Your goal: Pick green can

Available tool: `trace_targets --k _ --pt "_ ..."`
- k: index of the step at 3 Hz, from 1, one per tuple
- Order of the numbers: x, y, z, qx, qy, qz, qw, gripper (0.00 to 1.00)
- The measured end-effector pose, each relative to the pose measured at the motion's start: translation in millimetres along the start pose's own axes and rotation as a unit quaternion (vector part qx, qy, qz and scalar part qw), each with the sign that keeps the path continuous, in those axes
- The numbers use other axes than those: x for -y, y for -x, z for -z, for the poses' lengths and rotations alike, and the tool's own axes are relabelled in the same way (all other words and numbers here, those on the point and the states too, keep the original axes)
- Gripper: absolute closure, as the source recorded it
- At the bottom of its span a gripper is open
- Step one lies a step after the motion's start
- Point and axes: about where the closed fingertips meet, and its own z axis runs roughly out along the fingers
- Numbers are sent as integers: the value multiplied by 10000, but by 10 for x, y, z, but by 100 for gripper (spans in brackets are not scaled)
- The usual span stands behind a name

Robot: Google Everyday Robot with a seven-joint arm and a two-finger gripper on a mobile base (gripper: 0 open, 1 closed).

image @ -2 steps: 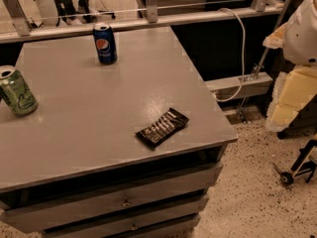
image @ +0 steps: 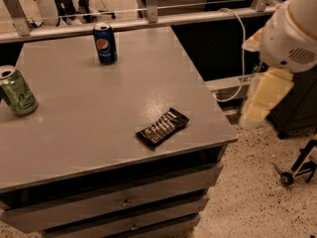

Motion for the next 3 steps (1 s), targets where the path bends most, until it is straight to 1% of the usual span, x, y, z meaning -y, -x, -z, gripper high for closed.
trace_targets --k 1,2,3 --pt "44 943 -639 1067 318 259 9934 0" --pt "79 1728 -925 1889 360 506 9800 0" --pt "79 1728 -925 1889 360 506 9800 0"
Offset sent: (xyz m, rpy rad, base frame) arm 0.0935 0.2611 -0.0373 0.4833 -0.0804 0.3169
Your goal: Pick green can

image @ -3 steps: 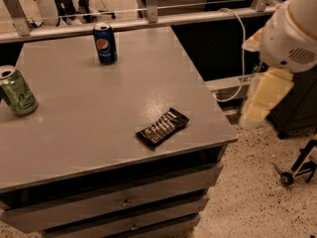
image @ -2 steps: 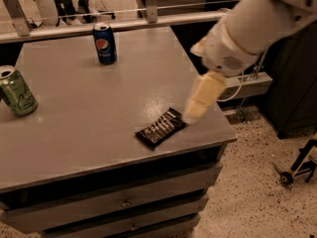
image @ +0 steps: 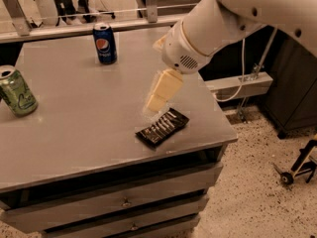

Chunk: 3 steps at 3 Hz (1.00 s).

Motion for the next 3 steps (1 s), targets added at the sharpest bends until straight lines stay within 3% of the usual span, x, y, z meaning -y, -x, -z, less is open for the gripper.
trace_targets --k 1,2,3 --pt "12 143 -195 345 35 19 9994 0" --pt "-14 751 -1035 1361 360 75 9900 0" --pt "3 1442 -1704 2237 694 115 9721 0"
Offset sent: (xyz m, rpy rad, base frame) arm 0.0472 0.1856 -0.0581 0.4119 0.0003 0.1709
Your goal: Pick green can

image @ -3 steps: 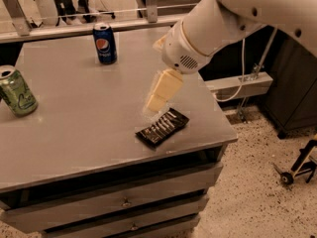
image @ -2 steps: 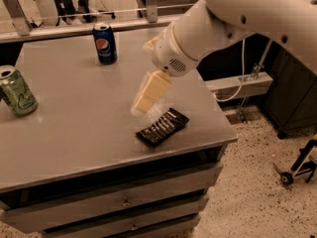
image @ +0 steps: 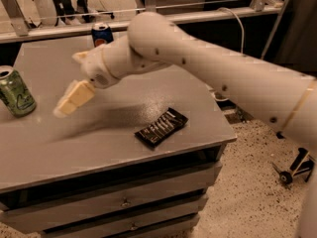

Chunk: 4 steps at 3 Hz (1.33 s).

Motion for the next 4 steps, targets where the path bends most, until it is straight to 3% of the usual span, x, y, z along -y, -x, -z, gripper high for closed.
trace_targets --k 1,2,3,4 --pt "90 250 -506 548 263 -68 9981 0" --pt "84 524 -1015 1168 442 -72 9921 0" --pt "38 681 -1296 1498 505 -97 9874 3" --pt "1 702 -1422 1594 496 -173 9858 25"
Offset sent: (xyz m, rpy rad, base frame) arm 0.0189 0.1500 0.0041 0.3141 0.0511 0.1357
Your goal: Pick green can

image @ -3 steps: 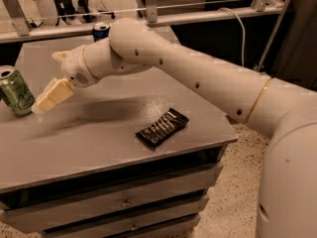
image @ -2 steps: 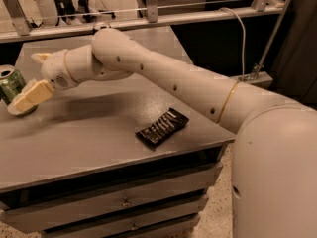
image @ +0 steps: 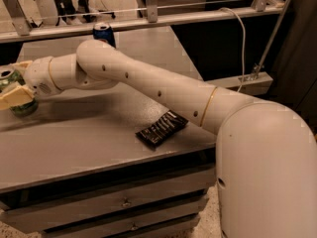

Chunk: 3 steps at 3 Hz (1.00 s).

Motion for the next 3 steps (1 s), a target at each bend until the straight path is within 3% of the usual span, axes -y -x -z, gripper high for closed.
trace_targets --k 1,2,3 --pt "74 10 166 91 -265 -93 9996 57" --pt "223 141 572 156 -537 -72 9984 88" --pt "348 371 1229 147 -819 52 9965 100"
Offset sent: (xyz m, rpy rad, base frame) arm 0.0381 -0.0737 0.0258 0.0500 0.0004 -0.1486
